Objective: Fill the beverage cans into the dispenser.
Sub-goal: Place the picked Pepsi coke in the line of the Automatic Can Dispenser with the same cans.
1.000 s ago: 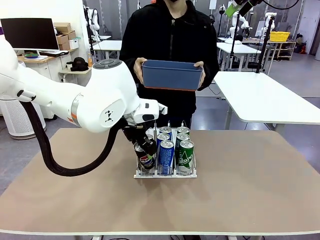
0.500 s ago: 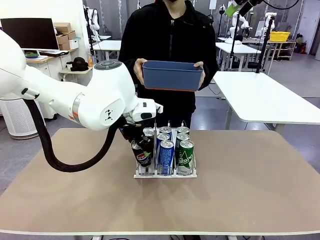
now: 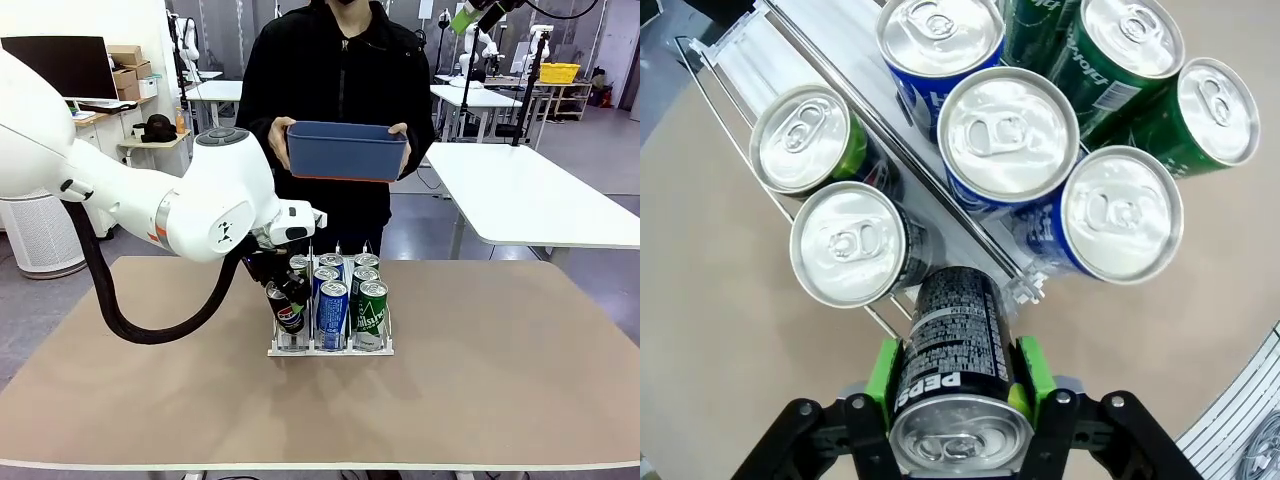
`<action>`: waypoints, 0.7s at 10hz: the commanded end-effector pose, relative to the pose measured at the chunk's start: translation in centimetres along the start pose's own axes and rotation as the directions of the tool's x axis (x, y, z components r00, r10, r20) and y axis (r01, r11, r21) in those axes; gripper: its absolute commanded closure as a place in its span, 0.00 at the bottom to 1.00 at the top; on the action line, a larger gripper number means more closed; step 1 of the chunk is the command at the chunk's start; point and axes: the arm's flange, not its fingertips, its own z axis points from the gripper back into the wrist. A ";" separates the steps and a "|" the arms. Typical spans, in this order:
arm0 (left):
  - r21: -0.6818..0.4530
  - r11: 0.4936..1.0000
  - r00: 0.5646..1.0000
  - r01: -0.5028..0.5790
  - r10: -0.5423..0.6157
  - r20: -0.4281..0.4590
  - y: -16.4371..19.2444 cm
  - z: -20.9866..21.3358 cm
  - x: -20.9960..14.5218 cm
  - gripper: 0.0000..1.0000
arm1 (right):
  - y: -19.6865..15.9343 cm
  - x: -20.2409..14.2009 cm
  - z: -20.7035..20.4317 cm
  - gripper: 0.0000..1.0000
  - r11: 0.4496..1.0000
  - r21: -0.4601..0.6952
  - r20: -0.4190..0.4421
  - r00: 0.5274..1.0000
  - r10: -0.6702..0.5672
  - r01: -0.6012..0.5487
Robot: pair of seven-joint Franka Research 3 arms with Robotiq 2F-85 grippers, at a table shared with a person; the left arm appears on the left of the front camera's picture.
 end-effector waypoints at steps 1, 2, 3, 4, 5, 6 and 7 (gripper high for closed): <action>-0.029 1.000 1.000 -0.010 0.011 0.019 1.9 -0.6 1.1 0.42 | 0.1 -0.2 0.0 0.00 1.000 0.002 -0.004 1.000 -0.002 0.002; -0.051 0.999 1.000 -0.018 0.017 -0.008 2.1 -1.0 1.4 0.42 | 0.1 -0.2 0.0 0.00 1.000 0.002 -0.004 1.000 -0.002 0.002; -0.079 0.997 0.999 -0.018 0.015 -0.032 2.3 -1.4 1.6 0.42 | 0.1 -0.2 0.0 0.00 1.000 0.002 -0.004 1.000 -0.002 0.002; -0.104 0.994 0.998 -0.016 0.010 -0.056 2.4 -1.8 1.8 0.42 | 0.1 -0.2 0.0 0.00 1.000 0.002 -0.004 1.000 -0.002 0.002; -0.121 0.993 0.997 -0.015 0.006 -0.071 2.6 -2.2 2.0 0.42 | 0.1 -0.2 0.0 0.00 1.000 0.002 -0.004 1.000 -0.002 0.002; -0.135 0.991 0.996 -0.021 0.009 -0.086 2.7 -2.3 2.0 0.42 | 0.1 -0.2 0.0 0.00 1.000 0.002 -0.004 1.000 -0.002 0.002; -0.147 0.989 0.995 -0.026 0.011 -0.100 2.8 -2.5 2.1 0.42 | 0.1 -0.2 0.0 0.00 1.000 0.002 -0.004 1.000 -0.002 0.002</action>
